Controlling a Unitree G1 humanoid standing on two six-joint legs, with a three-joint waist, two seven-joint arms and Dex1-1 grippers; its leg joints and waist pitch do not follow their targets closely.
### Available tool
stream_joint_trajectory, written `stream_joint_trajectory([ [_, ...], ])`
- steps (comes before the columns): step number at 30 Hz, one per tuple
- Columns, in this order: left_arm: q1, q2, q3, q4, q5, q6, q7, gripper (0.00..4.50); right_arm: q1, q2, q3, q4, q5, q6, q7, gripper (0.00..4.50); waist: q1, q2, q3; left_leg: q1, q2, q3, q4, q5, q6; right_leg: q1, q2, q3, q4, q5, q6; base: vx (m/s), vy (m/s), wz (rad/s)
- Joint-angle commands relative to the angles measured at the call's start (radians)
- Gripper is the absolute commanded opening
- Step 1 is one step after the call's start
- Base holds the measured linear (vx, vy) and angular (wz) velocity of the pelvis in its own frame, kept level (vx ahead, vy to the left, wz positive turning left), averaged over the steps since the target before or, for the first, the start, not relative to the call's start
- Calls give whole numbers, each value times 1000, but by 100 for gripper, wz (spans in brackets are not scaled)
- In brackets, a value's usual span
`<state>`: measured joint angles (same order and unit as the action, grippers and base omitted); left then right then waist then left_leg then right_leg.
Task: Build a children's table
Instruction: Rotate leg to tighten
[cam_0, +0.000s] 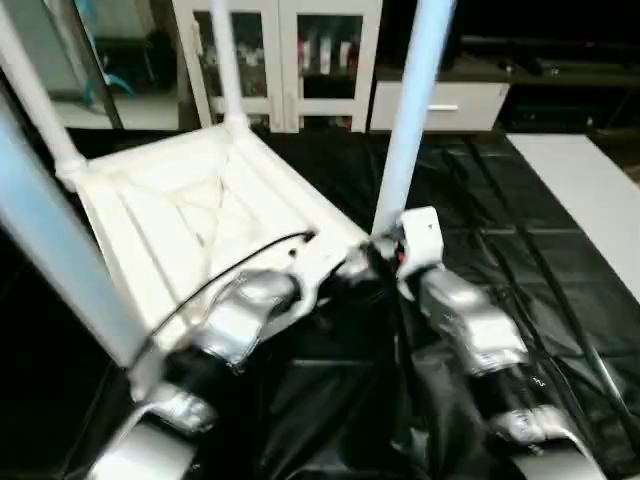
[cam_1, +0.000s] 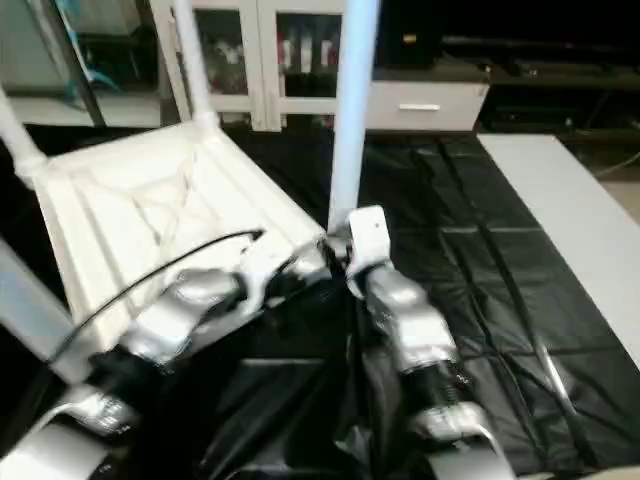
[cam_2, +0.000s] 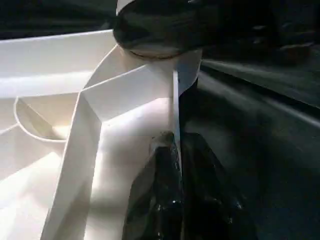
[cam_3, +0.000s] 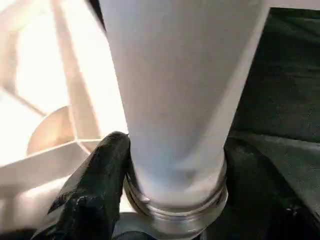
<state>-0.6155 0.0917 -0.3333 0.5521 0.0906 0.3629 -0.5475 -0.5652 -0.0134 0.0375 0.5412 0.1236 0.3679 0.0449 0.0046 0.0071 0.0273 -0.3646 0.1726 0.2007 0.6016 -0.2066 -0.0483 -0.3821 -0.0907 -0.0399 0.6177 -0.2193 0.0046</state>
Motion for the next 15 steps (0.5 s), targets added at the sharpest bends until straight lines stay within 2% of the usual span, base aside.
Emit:
stream_joint_trajectory([
  [1,-11,-11,42,38,8,-57,129,0,16,43,28,71,-14,14,-28,261,3,-12,-46,6,49,-28,-76,-132,18,33,-51,38,-75,-75,-219,0,0,0],
  [2,-12,-12,42,40,8,-59,128,0,12,48,28,75,-15,6,-26,261,4,-10,-47,6,49,-27,-74,-118,31,35,-52,37,-73,-48,-225,0,0,0],
  [3,-13,-14,42,41,8,-60,127,0,10,51,24,75,-13,-3,-23,261,3,-20,-47,4,50,-25,-73,-110,47,36,-52,37,-73,-33,-228,0,0,0],
  [4,-14,-15,43,44,8,-63,127,0,7,55,19,77,-10,-16,-20,261,3,-20,-47,4,50,-25,-73,-110,47,36,-52,37,-73,-33,-228,0,0,0],
  [5,-14,-15,43,45,8,-63,127,0,7,55,19,77,-10,-17,-19,261,6,-14,-47,4,50,-26,-73,-103,57,37,-55,38,-71,-32,-231,0,0,0],
  [6,-10,-11,43,41,7,-73,117,0,13,56,19,54,6,-26,26,261,5,-15,-45,5,51,-25,-73,-114,62,35,-55,37,-75,-53,-231,0,0,0],
  [7,-7,-9,45,42,7,-82,106,0,22,58,24,28,16,-33,68,261,6,-10,-43,5,51,-25,-75,-139,60,34,-55,37,-79,-90,-226,0,0,0],
  [8,-7,-9,45,42,7,-82,106,0,22,58,24,28,16,-33,68,261,5,-12,-42,6,53,-26,-77,-153,54,33,-55,38,-81,-115,-220,0,0,0],
  [9,-5,-6,43,48,13,-94,95,0,35,48,54,-1,-1,-46,101,261,6,-12,-43,6,53,-27,-77,-152,50,34,-54,37,-81,-119,-215,0,0,0],
  [10,-4,-4,40,50,16,-99,90,0,41,39,75,-14,-14,-53,114,296,6,-12,-43,6,53,-27,-77,-152,50,34,-54,37,-81,-119,-215,0,0,0],
  [11,9,13,24,30,17,-110,49,0,68,14,102,-80,-14,-41,158,317,11,-4,-45,9,54,-27,-76,-144,48,33,-56,38,-80,-104,-215,0,0,0],
  [12,15,20,19,20,17,-113,34,0,78,6,104,-106,-8,-33,171,331,16,-9,-48,5,52,-26,-73,-92,69,39,-53,38,-71,-25,-215,0,0,0],
  [13,23,31,11,7,16,-112,11,0,95,-16,102,-152,-1,-13,182,334,18,-9,-48,3,52,-26,-73,-75,78,40,-53,37,-69,1,-217,0,0,0],
  [14,23,31,11,6,16,-112,10,0,96,-16,102,-154,0,-12,182,341,20,-8,-48,3,52,-26,-72,-65,86,40,-52,37,-68,18,-219,0,0,0],
  [15,36,49,5,-19,13,-104,-22,0,125,-62,103,-245,33,46,235,354,15,-4,-44,-2,51,-28,-76,-85,91,43,-54,35,-71,-2,-221,0,0,0],
])
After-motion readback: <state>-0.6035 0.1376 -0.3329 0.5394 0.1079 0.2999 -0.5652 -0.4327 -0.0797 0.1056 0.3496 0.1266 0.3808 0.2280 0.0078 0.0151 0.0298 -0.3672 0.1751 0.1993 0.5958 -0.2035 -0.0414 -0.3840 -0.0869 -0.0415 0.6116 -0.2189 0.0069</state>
